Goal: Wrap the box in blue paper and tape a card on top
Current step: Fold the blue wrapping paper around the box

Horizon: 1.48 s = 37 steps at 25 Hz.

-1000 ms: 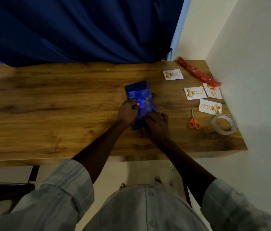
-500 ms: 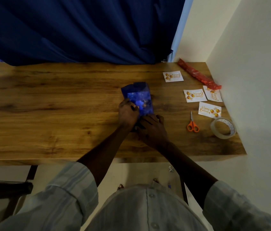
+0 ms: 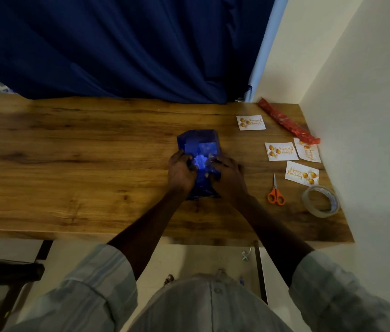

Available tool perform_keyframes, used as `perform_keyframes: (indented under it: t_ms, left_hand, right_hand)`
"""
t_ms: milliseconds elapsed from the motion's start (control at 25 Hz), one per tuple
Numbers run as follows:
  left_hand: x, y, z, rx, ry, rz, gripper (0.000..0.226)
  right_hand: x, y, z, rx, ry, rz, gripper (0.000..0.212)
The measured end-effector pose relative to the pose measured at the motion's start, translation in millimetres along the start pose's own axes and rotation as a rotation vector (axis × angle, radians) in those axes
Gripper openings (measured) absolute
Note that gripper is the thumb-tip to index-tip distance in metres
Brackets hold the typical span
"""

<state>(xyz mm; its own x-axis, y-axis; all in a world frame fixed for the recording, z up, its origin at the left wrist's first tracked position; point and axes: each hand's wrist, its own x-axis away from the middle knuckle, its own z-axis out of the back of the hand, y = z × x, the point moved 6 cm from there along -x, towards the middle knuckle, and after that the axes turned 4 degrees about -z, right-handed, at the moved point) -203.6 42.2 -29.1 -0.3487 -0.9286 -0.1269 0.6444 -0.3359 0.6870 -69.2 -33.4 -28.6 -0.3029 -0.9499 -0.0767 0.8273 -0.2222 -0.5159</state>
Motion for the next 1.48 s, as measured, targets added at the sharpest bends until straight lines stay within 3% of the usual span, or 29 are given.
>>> perform_keyframes:
  t_ms: [120,240,440,560,680,840,1000,1160,1400,1480]
  left_hand:
    - [-5.8,-5.4,-7.6,-0.087,-0.053,-0.042,0.042]
    - [-11.0,-6.6,-8.7,-0.102,-0.127,-0.091,0.045]
    - [-18.1,-12.0,-8.6,-0.137,-0.266,-0.130,0.043]
    - [-18.2,-10.3,-6.7,-0.080,-0.252,-0.120,0.035]
    - [-19.4,-7.0,-5.0,0.102,-0.156,-0.035,0.025]
    - [-24.7,-5.5,-16.2,0.215,-0.149,0.116,0.025]
    - [-34.7,-10.8,-24.0,0.288,-0.078,0.272,0.006]
    - [-51.2,-12.7,-18.5,0.394,0.017,0.542,0.056]
    - [-72.2,-19.8,-25.9,0.784,0.012,0.736,0.029]
    - [-73.3,-23.8,-28.5,0.827,0.018,0.754,0.035]
  right_hand:
    - [3.3,-0.9,-4.9,-0.046,0.066,0.027,0.037]
    - [5.7,-1.1,-13.0,-0.008,0.038,0.036,0.050]
    - [10.7,-5.3,-17.8,0.096,-0.038,0.101,0.044]
    - [9.1,-9.3,-16.9,0.120,-0.063,0.145,0.043]
    - [8.7,-13.9,-17.5,0.141,-0.095,0.231,0.044]
    - [-0.9,-15.5,-12.1,0.173,-0.124,0.248,0.040]
    - [-16.2,-16.6,-17.4,0.320,-0.291,0.234,0.039]
    - [-25.5,-17.9,-22.5,0.273,-0.342,0.216,0.034]
    - [-33.3,-18.3,-26.6,0.280,-0.384,0.223,0.037]
    - [-33.0,-17.5,-26.9,0.248,-0.375,0.227,0.036]
